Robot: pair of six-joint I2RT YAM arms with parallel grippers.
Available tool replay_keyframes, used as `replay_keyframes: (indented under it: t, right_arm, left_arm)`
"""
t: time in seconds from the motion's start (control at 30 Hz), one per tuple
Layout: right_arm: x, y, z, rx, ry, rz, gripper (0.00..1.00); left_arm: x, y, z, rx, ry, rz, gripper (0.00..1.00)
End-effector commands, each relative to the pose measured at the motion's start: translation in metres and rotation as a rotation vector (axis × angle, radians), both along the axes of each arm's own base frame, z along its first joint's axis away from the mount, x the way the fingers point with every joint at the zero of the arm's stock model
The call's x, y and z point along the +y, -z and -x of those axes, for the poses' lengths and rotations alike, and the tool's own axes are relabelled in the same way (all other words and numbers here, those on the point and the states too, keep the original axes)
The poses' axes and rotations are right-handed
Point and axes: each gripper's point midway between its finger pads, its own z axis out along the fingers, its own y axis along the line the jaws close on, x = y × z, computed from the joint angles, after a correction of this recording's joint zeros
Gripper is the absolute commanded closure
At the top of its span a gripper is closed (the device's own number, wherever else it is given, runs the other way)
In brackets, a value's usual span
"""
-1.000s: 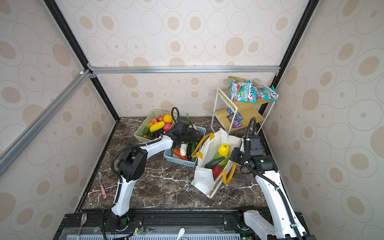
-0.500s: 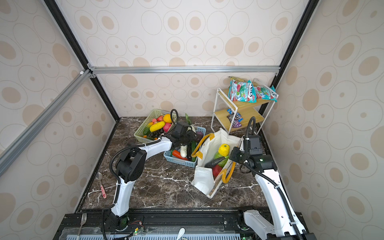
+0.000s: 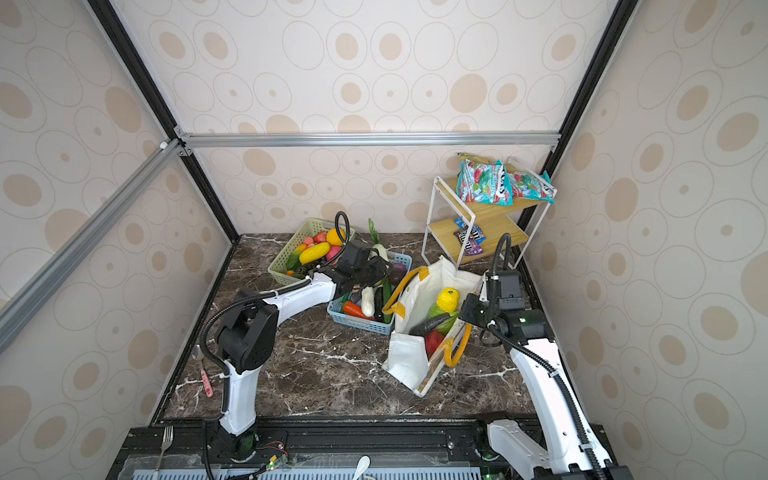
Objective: Place the food into the grocery bag and tie it
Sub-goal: 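Close the left gripper on the white radish and lift it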
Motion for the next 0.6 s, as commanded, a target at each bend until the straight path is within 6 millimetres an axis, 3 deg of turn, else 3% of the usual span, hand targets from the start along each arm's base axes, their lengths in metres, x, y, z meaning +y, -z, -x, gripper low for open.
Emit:
replay_keyframes:
  t: [0.0, 0.33, 0.57]
  right_arm:
    - [-0.001, 0.000, -0.003, -0.005, 0.004, -0.002, 1.00]
    - [-0.003, -0.003, -0.005, -0.008, 0.009, 0.003, 1.00]
    - [-0.003, -0.003, -0.006, -0.009, 0.008, 0.007, 1.00]
  left_arm:
    - [0.007, -0.026, 0.004, -0.064, 0.018, -0.029, 0.68]
    - [0.002, -0.058, 0.030, -0.154, 0.147, -0.092, 0.67]
    - [-0.007, -0.092, 0.054, -0.244, 0.231, -0.133, 0.67]
